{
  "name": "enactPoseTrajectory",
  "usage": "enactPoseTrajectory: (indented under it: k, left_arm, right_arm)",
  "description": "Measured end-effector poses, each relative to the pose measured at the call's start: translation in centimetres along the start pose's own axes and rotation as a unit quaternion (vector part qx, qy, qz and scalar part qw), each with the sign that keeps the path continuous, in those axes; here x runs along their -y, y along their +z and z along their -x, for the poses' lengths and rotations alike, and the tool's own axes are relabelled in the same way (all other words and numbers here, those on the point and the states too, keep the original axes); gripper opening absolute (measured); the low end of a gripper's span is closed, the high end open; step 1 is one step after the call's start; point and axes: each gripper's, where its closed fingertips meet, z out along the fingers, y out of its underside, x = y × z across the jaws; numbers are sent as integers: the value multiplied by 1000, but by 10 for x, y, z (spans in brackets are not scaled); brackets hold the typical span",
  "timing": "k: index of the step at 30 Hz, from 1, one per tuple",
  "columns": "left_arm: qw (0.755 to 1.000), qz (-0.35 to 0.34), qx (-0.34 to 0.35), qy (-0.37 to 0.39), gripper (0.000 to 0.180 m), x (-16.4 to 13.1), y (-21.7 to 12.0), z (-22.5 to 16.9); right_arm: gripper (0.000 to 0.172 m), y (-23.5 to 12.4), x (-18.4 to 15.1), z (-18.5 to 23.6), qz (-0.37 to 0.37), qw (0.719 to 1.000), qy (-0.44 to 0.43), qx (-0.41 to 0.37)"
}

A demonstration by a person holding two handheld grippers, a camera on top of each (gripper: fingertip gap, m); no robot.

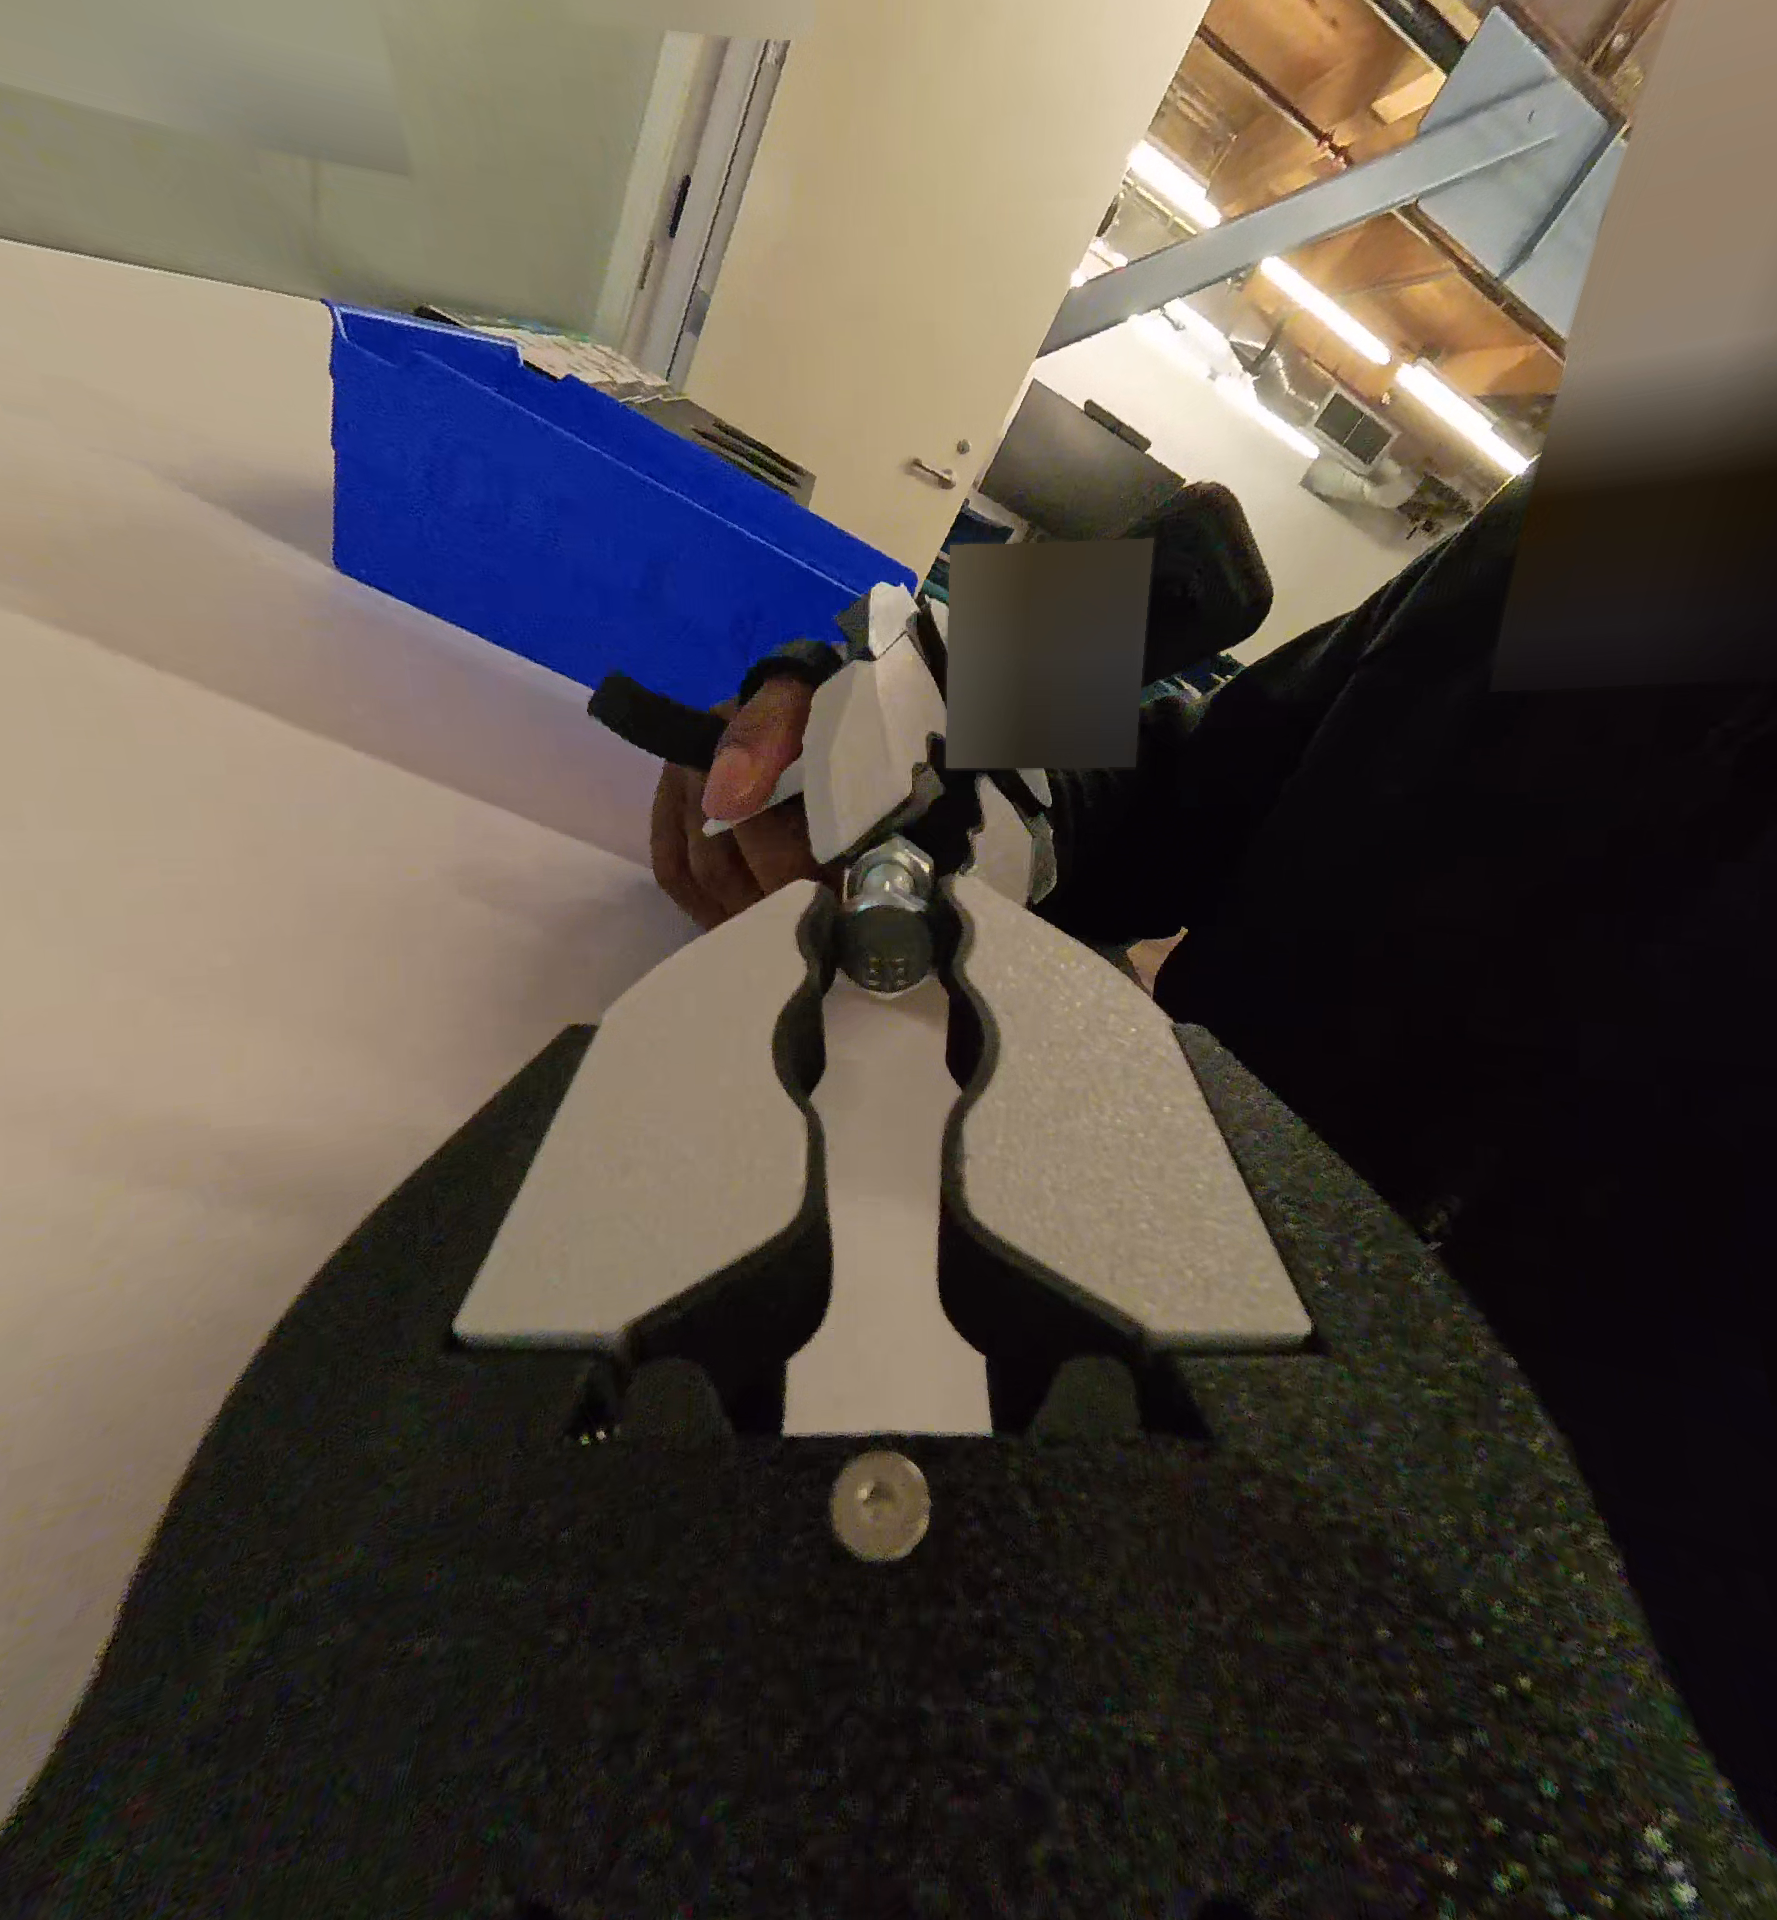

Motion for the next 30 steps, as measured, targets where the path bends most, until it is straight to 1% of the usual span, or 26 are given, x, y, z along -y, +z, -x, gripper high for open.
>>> enactPoseTrajectory:
  k: [1,2,3,4,6,7,8,9,10,11,13,14,15,17,18,20,21,22,24,25,26,27,28,30]
  left_arm:
    - [1000,0,4,4,17,0,0,1]
    - [1000,4,11,11,17,-1,-1,2]
    - [999,11,19,30,18,-1,-2,3]
    - [998,20,29,61,18,-2,-4,3]
    - [988,55,48,139,18,-8,-6,3]
    - [981,66,64,173,18,-9,-6,4]
    - [978,63,73,186,18,-7,-6,5]
    - [981,48,75,174,18,-2,-6,5]
    - [985,30,74,150,18,2,-6,7]
    - [990,13,72,124,17,5,-8,9]
    - [995,-7,73,73,18,8,-11,15]
    - [996,-13,72,51,18,9,-13,18]
    - [997,-20,66,36,18,10,-13,17]
    - [998,-28,51,12,18,11,-13,15]
    - [999,-29,45,4,18,10,-11,14]
    - [999,-26,36,-3,17,9,-9,11]
    - [999,-22,34,-5,17,7,-7,10]
    - [999,-16,33,-6,17,6,-5,10]
    - [999,-6,37,-3,17,3,-3,10]
    - [999,-4,38,-1,17,2,-2,10]
    - [999,-3,40,0,17,2,-2,11]
    - [999,-2,41,6,17,2,-2,11]
    - [999,0,39,21,18,2,-3,9]
    - [997,5,35,73,18,3,-2,4]
  right_arm:
    - [18,2,-1,1,8,999,28,12]
    - [18,3,-3,2,20,996,76,32]
    - [18,5,-5,3,31,987,148,58]
    - [18,7,-5,6,42,965,242,93]
    - [18,9,-6,11,55,892,422,156]
    - [18,9,-6,9,45,860,479,169]
    - [18,8,-4,5,25,845,505,173]
    - [23,7,-2,-1,2,848,504,165]
    - [34,6,2,-6,-17,864,481,151]
    - [38,4,4,-12,-29,890,437,129]
    - [42,0,1,-23,-29,951,305,50]
    - [41,-2,-1,-27,-22,973,231,11]
    - [40,-3,-2,-28,-12,986,165,-17]
    - [40,-2,-3,-23,6,996,77,-35]
    - [41,-1,-3,-22,12,998,51,-42]
    - [41,1,-3,-16,19,999,27,-42]
    - [41,2,-3,-16,19,999,20,-46]
    - [36,2,-2,-15,20,999,14,-48]
    - [22,4,-3,-9,25,999,15,-29]
    - [17,4,-4,-6,27,999,31,-16]
    - [17,4,-5,-6,31,998,64,-2]
    - [17,5,-4,-5,31,993,115,19]
    - [17,5,-2,-4,26,982,182,47]
    - [17,3,5,-5,5,941,321,107]
